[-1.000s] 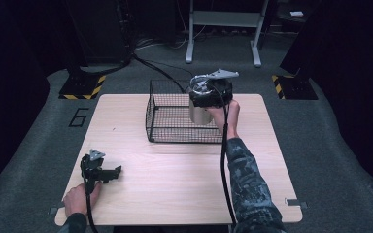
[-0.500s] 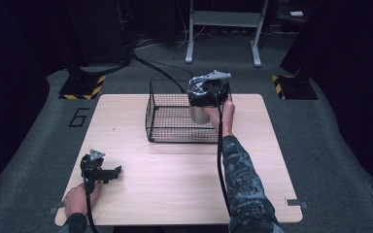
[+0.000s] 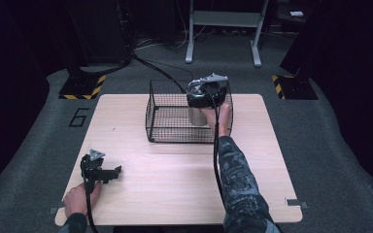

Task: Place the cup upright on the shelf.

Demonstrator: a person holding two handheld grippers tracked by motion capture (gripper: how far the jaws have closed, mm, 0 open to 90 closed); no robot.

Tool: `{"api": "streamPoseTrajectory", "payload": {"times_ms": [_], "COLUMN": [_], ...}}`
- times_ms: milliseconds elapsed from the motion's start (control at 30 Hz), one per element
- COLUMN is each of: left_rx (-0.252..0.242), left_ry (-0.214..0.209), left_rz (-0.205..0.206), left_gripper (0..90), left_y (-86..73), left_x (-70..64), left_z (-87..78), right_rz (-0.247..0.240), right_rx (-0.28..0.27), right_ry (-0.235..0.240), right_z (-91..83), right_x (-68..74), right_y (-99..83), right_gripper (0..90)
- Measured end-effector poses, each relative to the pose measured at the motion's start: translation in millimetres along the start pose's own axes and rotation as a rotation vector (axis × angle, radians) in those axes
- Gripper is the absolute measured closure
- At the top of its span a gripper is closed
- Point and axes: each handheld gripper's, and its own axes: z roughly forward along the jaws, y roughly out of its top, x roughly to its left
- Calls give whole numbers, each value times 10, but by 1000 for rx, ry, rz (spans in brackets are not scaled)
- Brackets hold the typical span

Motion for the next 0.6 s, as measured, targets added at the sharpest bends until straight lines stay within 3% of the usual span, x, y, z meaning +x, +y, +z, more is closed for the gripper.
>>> {"api": "streamPoseTrajectory", "payload": {"times_ms": [600], "left_rx": [-17], "left_ry": [4], "left_rz": [-14], "left_gripper": [0], "left_y": [-4], "left_x": [-10], "left_z": [12], "right_rz": [64], "right_rx": [35], "right_ry": [12], "right_z": [249], "right_x": [59], "right_y": [-126], "right_gripper": [37]}}
